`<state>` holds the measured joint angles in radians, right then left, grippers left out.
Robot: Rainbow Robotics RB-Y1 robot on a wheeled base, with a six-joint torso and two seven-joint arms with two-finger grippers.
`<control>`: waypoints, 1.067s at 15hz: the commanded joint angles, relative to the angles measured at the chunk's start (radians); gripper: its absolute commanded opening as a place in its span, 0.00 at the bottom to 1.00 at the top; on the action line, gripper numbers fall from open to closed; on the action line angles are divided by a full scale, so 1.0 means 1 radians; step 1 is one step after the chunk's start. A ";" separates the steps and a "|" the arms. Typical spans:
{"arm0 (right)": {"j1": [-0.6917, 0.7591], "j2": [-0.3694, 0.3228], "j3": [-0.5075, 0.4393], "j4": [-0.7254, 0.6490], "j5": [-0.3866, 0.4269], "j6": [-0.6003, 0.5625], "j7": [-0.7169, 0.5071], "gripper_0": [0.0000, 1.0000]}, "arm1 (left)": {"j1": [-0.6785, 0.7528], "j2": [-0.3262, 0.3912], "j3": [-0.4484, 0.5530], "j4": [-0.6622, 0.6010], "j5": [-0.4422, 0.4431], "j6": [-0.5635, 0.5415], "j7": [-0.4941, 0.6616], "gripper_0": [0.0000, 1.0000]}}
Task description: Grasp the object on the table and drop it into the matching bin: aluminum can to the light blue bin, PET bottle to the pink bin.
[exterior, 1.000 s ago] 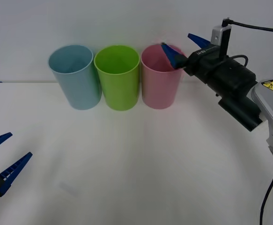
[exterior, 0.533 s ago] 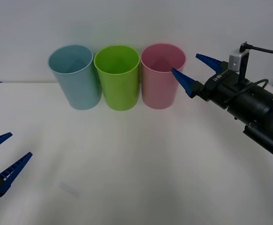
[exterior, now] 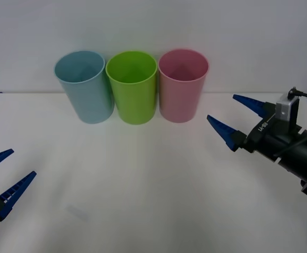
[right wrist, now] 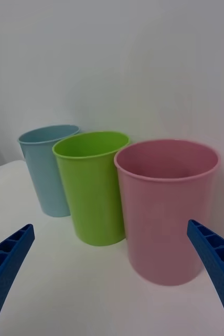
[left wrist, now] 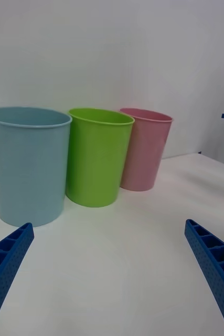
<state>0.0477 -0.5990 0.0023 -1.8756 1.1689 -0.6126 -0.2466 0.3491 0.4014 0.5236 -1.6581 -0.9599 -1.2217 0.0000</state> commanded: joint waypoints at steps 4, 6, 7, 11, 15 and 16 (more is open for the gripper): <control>0.116 0.012 -0.073 -0.020 -0.002 -0.104 0.056 1.00 | 0.000 0.000 0.000 0.000 0.000 0.000 0.000 1.00; 0.159 0.024 -0.114 -0.022 -0.002 -0.162 0.072 1.00 | 0.000 0.000 0.000 0.000 0.000 0.000 0.000 1.00; 0.182 0.031 -0.142 -0.020 -0.003 -0.197 0.082 1.00 | 0.000 0.000 0.000 0.000 0.000 0.000 0.000 1.00; 0.267 0.054 -0.228 -0.017 -0.003 -0.315 0.124 1.00 | 0.000 0.000 0.000 0.000 0.000 0.000 0.000 1.00; 0.291 0.084 -0.304 0.056 -0.002 -0.447 0.227 1.00 | 0.000 0.000 0.000 0.000 0.000 0.000 0.000 1.00; 0.294 0.084 -0.312 0.078 -0.003 -0.458 0.265 1.00 | 0.000 0.000 0.000 0.000 0.000 0.000 0.000 1.00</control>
<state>0.3401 -0.5162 -0.3035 -1.8139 1.1665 -1.0614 -0.0098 0.3491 0.4014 0.5236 -1.6581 -0.9599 -1.2217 0.0000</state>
